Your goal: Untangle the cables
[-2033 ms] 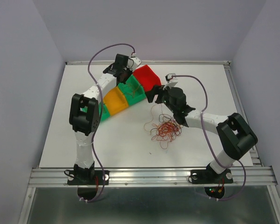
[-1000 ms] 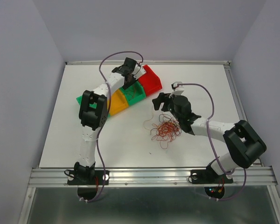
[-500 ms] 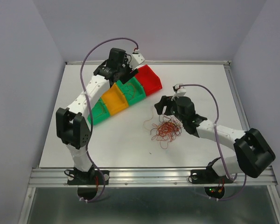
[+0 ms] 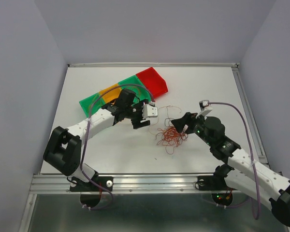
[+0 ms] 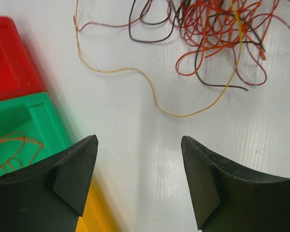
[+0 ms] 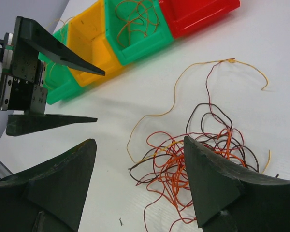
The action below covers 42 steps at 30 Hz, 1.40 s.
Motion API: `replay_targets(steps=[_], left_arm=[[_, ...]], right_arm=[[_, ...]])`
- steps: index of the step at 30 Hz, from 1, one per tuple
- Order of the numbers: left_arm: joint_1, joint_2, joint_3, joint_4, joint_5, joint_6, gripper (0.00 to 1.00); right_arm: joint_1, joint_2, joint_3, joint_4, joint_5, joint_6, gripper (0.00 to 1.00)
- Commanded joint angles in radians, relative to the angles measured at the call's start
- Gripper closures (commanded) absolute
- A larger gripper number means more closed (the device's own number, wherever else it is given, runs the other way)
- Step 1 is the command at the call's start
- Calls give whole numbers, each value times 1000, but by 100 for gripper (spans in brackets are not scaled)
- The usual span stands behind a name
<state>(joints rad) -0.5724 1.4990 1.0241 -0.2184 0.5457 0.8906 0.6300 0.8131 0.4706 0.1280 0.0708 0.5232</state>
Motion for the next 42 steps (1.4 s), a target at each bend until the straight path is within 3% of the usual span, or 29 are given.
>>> replay_targets(steps=[1, 11, 30, 35, 39, 42], left_arm=[[-33, -59, -38, 99, 148, 76, 21], [-69, -53, -98, 25, 235, 220, 22], [-161, 109, -39, 91, 137, 91, 38], [-187, 159, -12, 102, 88, 53, 51], [-201, 182, 2, 108, 66, 41, 56], [-208, 184, 2, 111, 54, 36, 76]], right_arm=[[8, -57, -44, -47, 12, 40, 22], [10, -52, -43, -48, 23, 34, 22], [10, -92, -61, -47, 30, 34, 21], [8, -107, -67, -47, 29, 34, 21], [8, -124, -73, -47, 30, 34, 21], [8, -137, -78, -47, 34, 34, 22]])
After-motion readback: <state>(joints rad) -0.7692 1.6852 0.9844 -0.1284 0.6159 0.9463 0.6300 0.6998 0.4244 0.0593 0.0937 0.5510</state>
